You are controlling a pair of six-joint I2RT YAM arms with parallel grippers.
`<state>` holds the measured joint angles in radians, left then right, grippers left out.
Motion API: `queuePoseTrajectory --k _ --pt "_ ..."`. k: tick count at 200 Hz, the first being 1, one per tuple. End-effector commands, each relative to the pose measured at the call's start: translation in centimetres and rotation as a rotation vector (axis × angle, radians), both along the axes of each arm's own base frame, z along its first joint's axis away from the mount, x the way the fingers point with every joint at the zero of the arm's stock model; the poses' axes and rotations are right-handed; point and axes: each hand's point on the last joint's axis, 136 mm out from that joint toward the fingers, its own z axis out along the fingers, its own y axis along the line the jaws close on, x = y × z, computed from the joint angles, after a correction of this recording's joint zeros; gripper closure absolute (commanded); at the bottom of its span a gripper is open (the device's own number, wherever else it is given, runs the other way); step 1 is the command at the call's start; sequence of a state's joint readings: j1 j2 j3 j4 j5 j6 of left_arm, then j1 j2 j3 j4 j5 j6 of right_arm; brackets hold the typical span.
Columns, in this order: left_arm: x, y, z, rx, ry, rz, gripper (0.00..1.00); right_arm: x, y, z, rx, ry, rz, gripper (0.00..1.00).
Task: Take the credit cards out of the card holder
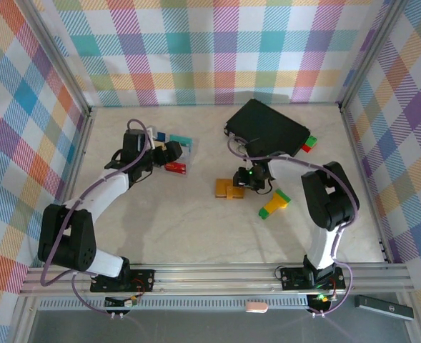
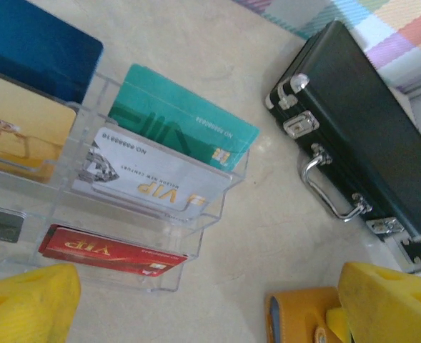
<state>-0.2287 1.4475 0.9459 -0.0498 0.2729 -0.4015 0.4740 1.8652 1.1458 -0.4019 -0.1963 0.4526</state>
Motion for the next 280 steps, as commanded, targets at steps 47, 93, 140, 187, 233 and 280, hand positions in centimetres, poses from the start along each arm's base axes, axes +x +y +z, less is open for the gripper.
queuePoseTrajectory --k 47,93,140,187,233,280 --pt "-0.8 -3.8 -1.9 0.005 0.097 -0.122 0.20 2.2 5.9 3.8 0.098 -0.225 0.374 0.61" --pt "-1.6 -10.1 -4.4 0.007 0.176 -0.301 0.29 1.3 3.7 7.5 0.141 -0.253 0.104 0.60" --pt "-2.0 -13.6 -8.7 0.055 0.316 -0.383 0.38 -2.9 2.8 5.6 0.258 -0.036 -0.119 0.64" --pt "-3.2 -13.7 -12.8 0.112 0.484 -0.427 0.52 -3.8 4.0 2.9 0.316 0.072 -0.173 0.74" --pt "-4.6 -13.3 -14.1 0.120 0.542 -0.448 0.60 -3.2 4.5 1.1 0.300 0.107 -0.189 0.78" --pt "-6.5 -12.3 -14.1 0.130 0.603 -0.437 0.62 -0.9 4.7 0.4 0.227 0.063 -0.164 0.80"
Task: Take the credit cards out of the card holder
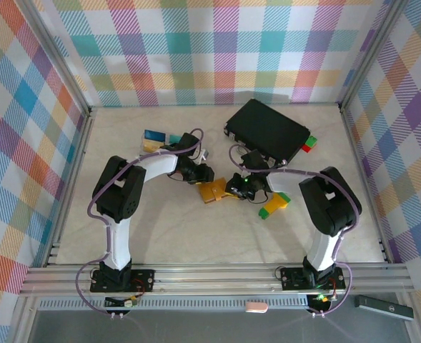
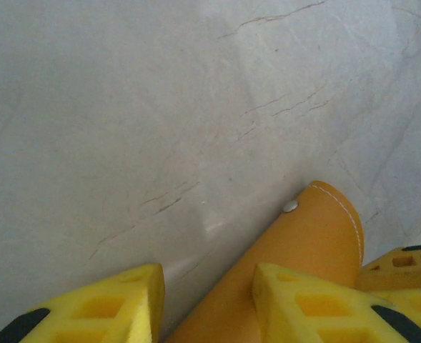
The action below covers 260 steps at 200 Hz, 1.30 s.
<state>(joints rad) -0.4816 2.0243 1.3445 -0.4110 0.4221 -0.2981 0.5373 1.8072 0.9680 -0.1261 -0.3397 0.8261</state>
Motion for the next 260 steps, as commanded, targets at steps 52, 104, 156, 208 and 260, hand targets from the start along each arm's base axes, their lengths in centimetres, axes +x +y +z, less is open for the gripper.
queuePoseTrajectory --k 52,104,156,208,260 --pt "-5.4 1.3 0.5 -0.036 0.150 0.066 0.62 5.0 3.2 0.3 -0.011 -0.095 0.092 0.79" --pt "-4.8 2.5 1.8 -0.009 0.099 0.148 0.58 5.1 1.6 3.3 -0.089 -0.189 0.116 0.72" --pt "-4.0 -0.2 2.7 -0.223 0.136 0.290 0.55 1.6 0.5 2.3 -0.083 -0.103 0.150 0.71" --pt "-4.2 -0.9 1.6 -0.273 0.178 0.361 0.57 0.1 0.3 0.7 -0.074 -0.028 0.148 0.73" --pt "-4.6 -1.1 0.9 -0.276 0.198 0.364 0.62 -1.0 0.0 -1.3 -0.071 0.086 0.080 0.77"
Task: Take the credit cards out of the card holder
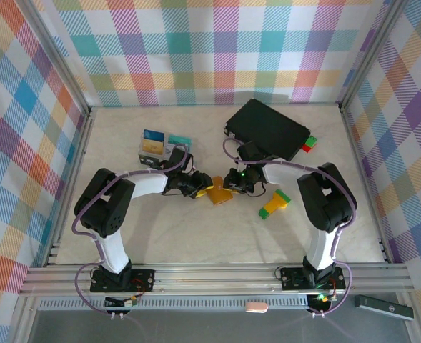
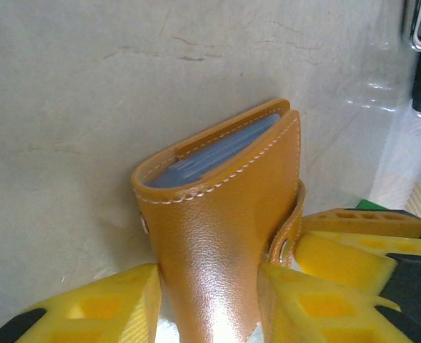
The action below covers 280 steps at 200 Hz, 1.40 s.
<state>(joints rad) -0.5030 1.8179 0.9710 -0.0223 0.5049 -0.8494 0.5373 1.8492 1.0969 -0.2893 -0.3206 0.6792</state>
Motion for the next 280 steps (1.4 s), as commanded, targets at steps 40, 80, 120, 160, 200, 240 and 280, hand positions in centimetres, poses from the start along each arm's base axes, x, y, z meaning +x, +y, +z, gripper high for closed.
queuePoseTrajectory --k 40,80,120,160,200,240,280 --pt "-0.9 -0.5 -0.9 -0.016 0.032 -0.002 0.62 -2.3 -0.5 -2.5 -0.005 0.150 -0.078 0.77" --pt "-1.1 -0.6 -1.1 -0.029 0.030 -0.004 0.62 -2.5 -0.6 -2.7 -0.001 0.175 -0.103 0.78" --pt "-0.7 -1.5 -0.8 -0.086 0.015 -0.017 0.66 -2.3 -0.5 -2.3 0.005 0.160 -0.105 0.77" --pt "-0.3 -1.9 0.0 -0.109 -0.025 -0.032 0.79 -1.1 -0.8 -0.3 0.029 0.070 -0.085 0.75" --pt "-0.2 -1.7 1.0 -0.097 -0.072 -0.058 0.96 0.4 -2.3 1.8 -0.025 -0.049 -0.057 0.67" --pt "-0.2 -1.6 2.9 -0.086 -0.117 -0.094 1.00 0.7 -1.3 4.0 -0.014 -0.152 0.087 0.59" --pt "0.0 -1.9 4.4 -0.102 -0.137 -0.102 1.00 0.7 0.3 4.3 -0.015 -0.153 0.156 0.54"
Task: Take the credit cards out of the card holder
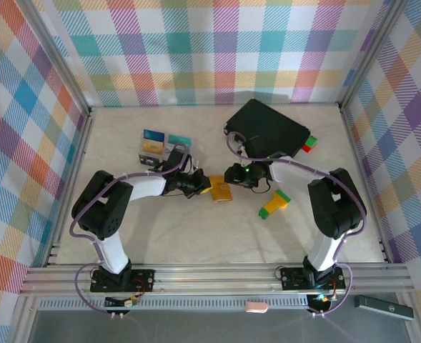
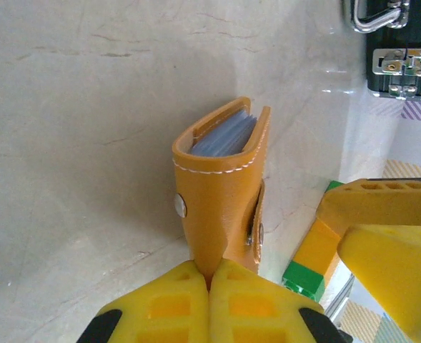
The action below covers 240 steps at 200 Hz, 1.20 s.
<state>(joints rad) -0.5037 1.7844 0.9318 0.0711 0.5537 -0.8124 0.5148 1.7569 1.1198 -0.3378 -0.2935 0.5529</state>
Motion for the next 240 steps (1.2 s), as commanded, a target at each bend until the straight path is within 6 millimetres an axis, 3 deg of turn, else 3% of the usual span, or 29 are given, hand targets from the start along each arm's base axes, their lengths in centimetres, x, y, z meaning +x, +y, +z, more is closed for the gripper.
queuePoseTrajectory --k 1,51,142,176,215,240 --pt "0.1 -1.1 2.8 -0.033 -0.053 -0.045 1.00 -0.4 1.2 0.6 -0.013 -0.014 0.088 0.54" --pt "0.2 -1.3 3.7 -0.041 -0.066 -0.054 1.00 -0.5 2.6 -0.4 -0.033 0.007 0.123 0.52" --pt "0.2 -1.2 3.5 -0.035 -0.065 -0.049 1.00 -0.6 1.9 -2.5 -0.102 0.033 0.110 0.53" --pt "0.1 -0.9 3.4 -0.021 -0.063 -0.049 1.00 -0.3 0.5 -2.7 -0.177 0.007 0.075 0.56" --pt "-0.3 0.1 2.5 0.052 -0.045 -0.045 1.00 0.3 -2.2 -2.5 -0.279 -0.042 -0.029 0.66" --pt "-0.4 0.3 2.0 0.074 -0.035 -0.045 1.00 0.2 -2.6 -2.6 -0.296 -0.039 -0.054 0.71"
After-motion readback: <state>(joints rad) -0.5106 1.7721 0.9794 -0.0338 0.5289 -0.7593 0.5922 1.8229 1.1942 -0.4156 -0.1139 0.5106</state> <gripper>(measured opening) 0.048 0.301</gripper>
